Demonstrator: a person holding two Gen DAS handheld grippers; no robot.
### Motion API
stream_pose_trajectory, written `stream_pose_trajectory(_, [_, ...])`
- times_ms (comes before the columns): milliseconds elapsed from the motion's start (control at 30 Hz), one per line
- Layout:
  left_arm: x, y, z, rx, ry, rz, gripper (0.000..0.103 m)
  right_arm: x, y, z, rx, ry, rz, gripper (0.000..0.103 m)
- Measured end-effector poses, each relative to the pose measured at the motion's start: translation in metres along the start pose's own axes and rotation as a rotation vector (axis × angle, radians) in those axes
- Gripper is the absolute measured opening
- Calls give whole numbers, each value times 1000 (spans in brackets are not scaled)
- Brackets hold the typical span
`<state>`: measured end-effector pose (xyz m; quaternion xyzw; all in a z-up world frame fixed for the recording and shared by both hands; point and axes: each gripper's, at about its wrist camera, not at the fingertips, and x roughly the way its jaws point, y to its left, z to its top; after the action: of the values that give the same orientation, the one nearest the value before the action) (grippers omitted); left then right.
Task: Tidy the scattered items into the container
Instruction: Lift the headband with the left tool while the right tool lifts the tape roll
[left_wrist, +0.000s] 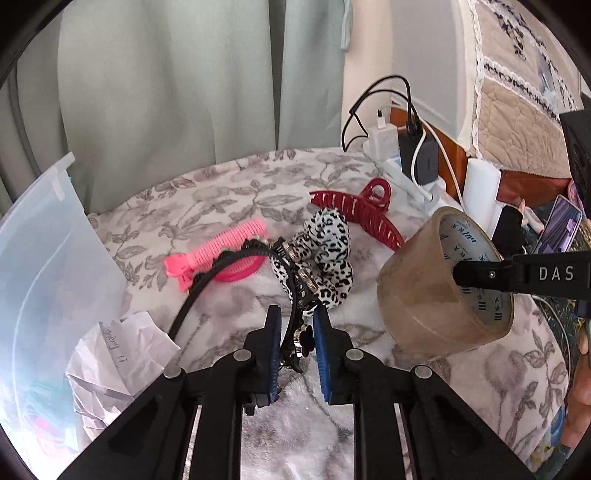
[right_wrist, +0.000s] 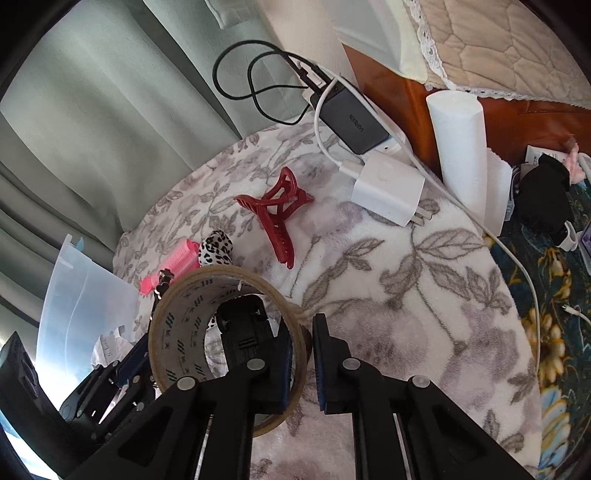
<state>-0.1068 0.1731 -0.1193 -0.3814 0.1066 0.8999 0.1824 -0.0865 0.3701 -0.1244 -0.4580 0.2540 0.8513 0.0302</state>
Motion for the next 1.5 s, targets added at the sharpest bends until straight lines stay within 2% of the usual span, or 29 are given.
stream_pose_trajectory(200, [-37, 10, 12, -45, -96, 4, 15, -29, 9, 2, -10, -72, 16, 12])
stream_pose_trajectory(333, [-58, 16, 16, -71, -139, -5, 15, -27, 14, -3, -20, -46, 6, 12])
stream_pose_trajectory(600, [-83, 23, 18, -98, -184, -3, 15, -55, 20, -9, -38, -89, 27, 11])
stream_pose_trajectory(767, [-105, 30, 22, -129, -242, -8, 15, -72, 24, -9, -37, -122, 35, 11])
stream_pose_trajectory(1500, [-198, 66, 17, -231, -444, -13, 9, -132, 75, -25, -146, -216, 82, 11])
